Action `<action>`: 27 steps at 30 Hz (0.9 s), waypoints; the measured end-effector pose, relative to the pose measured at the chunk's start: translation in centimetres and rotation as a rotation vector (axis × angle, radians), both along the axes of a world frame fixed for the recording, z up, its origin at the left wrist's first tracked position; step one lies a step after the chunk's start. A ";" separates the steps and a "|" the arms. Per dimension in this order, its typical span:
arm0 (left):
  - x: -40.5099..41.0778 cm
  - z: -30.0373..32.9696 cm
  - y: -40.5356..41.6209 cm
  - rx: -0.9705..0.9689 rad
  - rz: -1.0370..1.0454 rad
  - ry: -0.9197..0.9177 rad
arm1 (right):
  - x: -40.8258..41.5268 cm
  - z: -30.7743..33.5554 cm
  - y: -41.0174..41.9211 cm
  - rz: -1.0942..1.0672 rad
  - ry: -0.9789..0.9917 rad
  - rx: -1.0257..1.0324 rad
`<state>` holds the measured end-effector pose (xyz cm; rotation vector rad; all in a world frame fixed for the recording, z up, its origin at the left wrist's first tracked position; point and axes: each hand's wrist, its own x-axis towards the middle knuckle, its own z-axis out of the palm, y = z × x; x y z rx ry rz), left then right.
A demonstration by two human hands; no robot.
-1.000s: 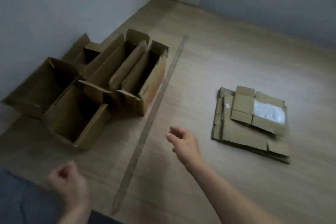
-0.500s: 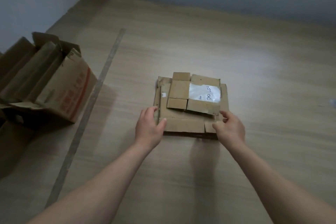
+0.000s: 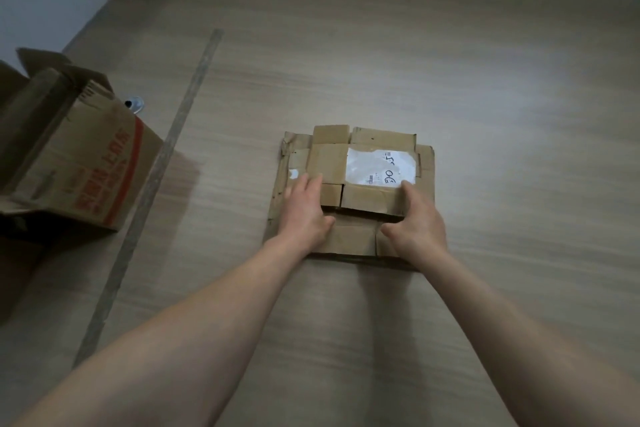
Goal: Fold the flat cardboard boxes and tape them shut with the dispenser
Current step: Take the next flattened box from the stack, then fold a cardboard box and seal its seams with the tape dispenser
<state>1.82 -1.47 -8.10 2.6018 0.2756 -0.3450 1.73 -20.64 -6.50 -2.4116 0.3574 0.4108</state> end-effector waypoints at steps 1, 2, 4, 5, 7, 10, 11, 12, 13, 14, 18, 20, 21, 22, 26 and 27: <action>0.0 0.1 -0.1 -0.012 0.021 -0.010 | 0.0 0.0 0.1 -0.003 -0.024 0.000; 0.0 0.4 -0.2 -0.019 0.041 -0.031 | -0.1 0.2 0.2 -0.003 -0.057 0.001; 0.0 1.0 -0.1 -0.067 0.089 -0.094 | -0.2 0.7 0.3 0.005 -0.154 0.022; -0.2 1.3 -0.1 -0.112 0.115 -0.130 | -0.3 1.0 0.3 0.009 -0.211 0.045; -0.5 2.2 -0.1 -0.211 0.149 -0.207 | -0.6 2.0 0.6 0.016 -0.313 0.090; -1.4 4.0 -0.3 -0.336 0.199 -0.348 | -1.1 3.4 1.3 0.035 -0.435 0.130; -1.7 4.7 -0.4 -0.337 0.221 -0.377 | -1.3 3.8 1.5 0.042 -0.474 0.133; -2.0 5.5 -0.4 -0.325 0.240 -0.399 | -1.5 4.2 1.7 0.043 -0.514 0.134; -2.3 6.3 -0.3 -0.305 0.263 -0.420 | -1.7 4.7 1.7 0.037 -0.550 0.137; -2.7 7.0 -0.1 -0.289 0.277 -0.440 | -1.9 5.3 1.7 0.024 -0.586 0.145; -4.8 11.1 0.8 -0.307 0.262 -0.395 | -3.5 9.6 1.2 -0.069 -0.608 0.240; -6.3 13.1 1.4 -0.324 0.203 -0.310 | -4.6 12.0 0.8 -0.089 -0.486 0.279; -7.2 13.8 1.8 -0.343 0.173 -0.260 | -5.4 12.9 0.6 -0.088 -0.421 0.279; -8.1 14.2 2.0 -0.369 0.148 -0.206 | -6.3 13.4 0.3 -0.089 -0.368 0.265; -11.8 13.5 2.5 -0.407 0.056 -0.034 | -10.4 12.7 0.1 -0.203 -0.195 0.199; -12.7 12.7 2.5 -0.372 0.034 0.003 | -11.5 11.9 0.4 -0.234 -0.145 0.194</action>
